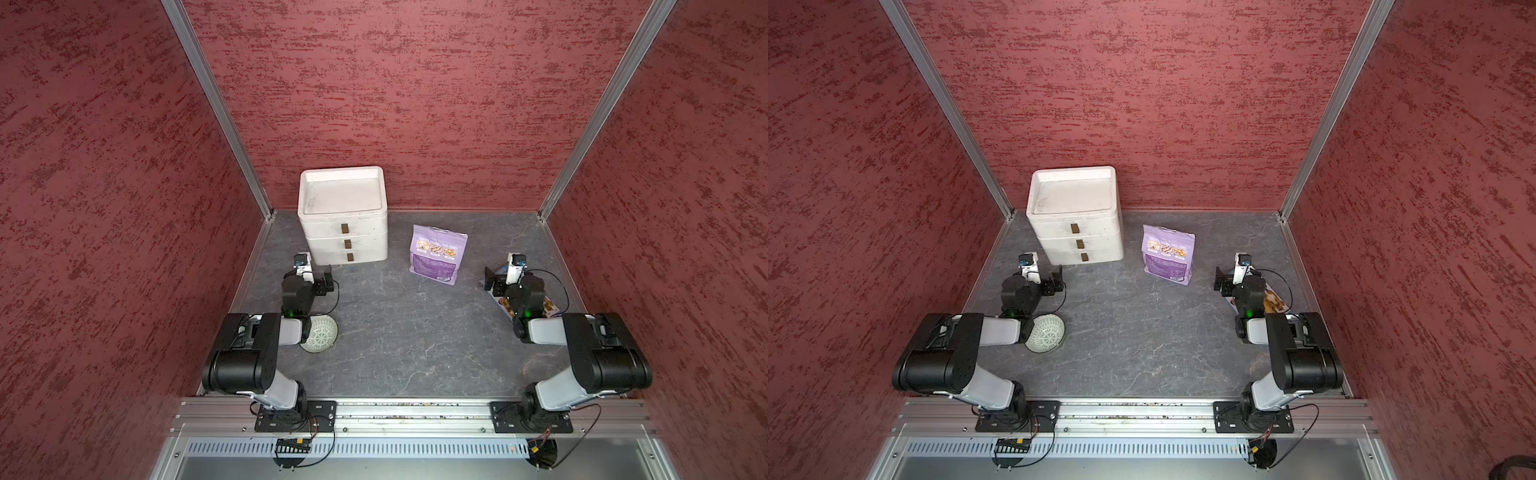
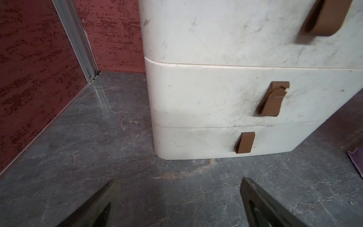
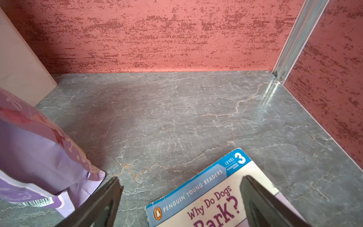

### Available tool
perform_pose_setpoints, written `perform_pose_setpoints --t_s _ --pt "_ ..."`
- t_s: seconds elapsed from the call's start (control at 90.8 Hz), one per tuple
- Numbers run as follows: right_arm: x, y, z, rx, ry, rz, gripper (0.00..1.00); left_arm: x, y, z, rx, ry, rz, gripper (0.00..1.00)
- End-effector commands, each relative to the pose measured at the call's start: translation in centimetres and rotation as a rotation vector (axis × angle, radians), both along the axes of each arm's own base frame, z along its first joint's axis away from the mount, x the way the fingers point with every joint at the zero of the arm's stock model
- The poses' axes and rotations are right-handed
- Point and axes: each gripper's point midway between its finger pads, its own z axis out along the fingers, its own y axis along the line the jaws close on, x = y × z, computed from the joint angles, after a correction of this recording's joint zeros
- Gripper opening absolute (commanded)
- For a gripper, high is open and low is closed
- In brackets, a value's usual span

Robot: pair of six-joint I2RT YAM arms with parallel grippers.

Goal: Pour the oats into the breakfast bowl
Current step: Pick up the bowl from the center of the board.

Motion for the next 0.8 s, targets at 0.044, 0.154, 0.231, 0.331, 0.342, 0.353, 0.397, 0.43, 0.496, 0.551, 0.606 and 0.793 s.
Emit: perform_pose_setpoints --t_s 0.044,0.154,0.231,0.331,0.342,0.353,0.397,0.43,0.496,0.551,0.606,0.793 --pt "0.4 0.3 0.7 -0.003 -0.015 0.019 0.99 0.4 -0.3 0.8 0.01 -0.024 -0.023 1.0" --pt "0.4 0.2 0.7 -0.003 -0.018 0.017 0.99 0.4 -0.3 0.8 0.011 -0.024 -0.023 1.0" --pt "0.4 0.2 0.7 -0.004 -0.018 0.016 0.98 0.4 -0.3 0.8 0.009 -0.023 -0.023 1.0" --pt "0.4 0.2 0.8 -0.003 -0.019 0.017 0.98 0.4 -0.3 0.8 0.01 -0.023 -0.024 1.0" --pt "0.4 0.2 0.8 -0.003 -0.019 0.017 0.99 0.4 -0.3 0.8 0.011 -0.024 -0.023 1.0" --pt "0.4 0.2 0.8 -0.004 -0.019 0.016 0.99 0.4 -0.3 0.8 0.011 -0.023 -0.023 1.0" --pt "0.4 0.2 0.7 -0.004 -0.019 0.017 0.99 0.4 -0.4 0.8 0.009 -0.023 -0.025 1.0" --pt "0.4 0.2 0.8 -0.003 -0.019 0.017 0.99 0.5 -0.3 0.8 0.0 -0.019 -0.026 1.0" --pt "0.4 0.3 0.7 -0.004 -0.018 0.018 0.98 0.5 0.1 0.7 -0.023 -0.015 -0.032 1.0" --pt "0.4 0.1 0.7 -0.004 -0.017 0.012 0.99 0.4 0.2 1.0 -0.023 -0.026 -0.024 1.0" --pt "0.3 -0.1 1.3 -0.001 -0.031 -0.004 0.98 0.0 0.6 2.2 -0.012 -0.052 0.017 1.0" --pt "-3.3 -2.7 7.8 0.169 -0.005 -0.213 0.99 -3.0 2.9 9.8 -0.161 -0.054 0.203 1.0"
